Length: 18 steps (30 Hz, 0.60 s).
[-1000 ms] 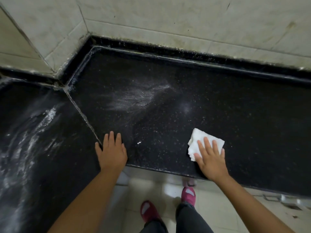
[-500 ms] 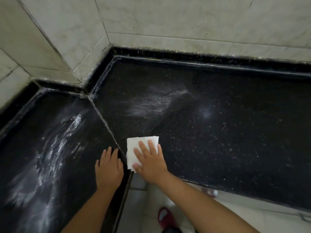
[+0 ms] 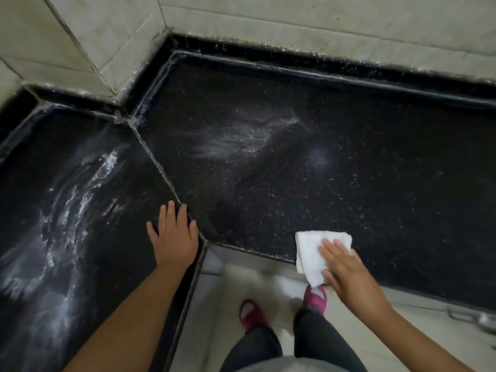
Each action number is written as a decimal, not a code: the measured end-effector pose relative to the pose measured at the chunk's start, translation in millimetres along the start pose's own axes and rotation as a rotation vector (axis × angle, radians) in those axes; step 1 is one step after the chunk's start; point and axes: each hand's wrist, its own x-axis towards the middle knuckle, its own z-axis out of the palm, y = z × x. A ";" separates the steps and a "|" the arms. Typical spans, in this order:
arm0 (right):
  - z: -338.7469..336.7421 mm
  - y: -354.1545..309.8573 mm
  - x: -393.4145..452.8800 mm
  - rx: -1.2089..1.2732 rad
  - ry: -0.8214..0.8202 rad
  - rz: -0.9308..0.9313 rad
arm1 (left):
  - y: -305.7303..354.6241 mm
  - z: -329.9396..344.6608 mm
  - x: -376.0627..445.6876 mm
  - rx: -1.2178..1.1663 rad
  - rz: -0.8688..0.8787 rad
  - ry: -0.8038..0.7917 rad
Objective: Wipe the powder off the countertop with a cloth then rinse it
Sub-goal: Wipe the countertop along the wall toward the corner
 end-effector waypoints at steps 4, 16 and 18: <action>-9.9 0.6 3.1 -0.058 -0.243 0.241 | -1.9 4.1 -1.6 -0.006 0.010 0.023; -18.3 -16.3 100.2 0.085 -0.259 0.296 | -0.4 3.1 -3.8 -0.015 0.016 0.043; -15.7 -9.8 90.4 0.078 -0.232 0.296 | -0.4 2.6 -3.6 -0.006 0.015 0.045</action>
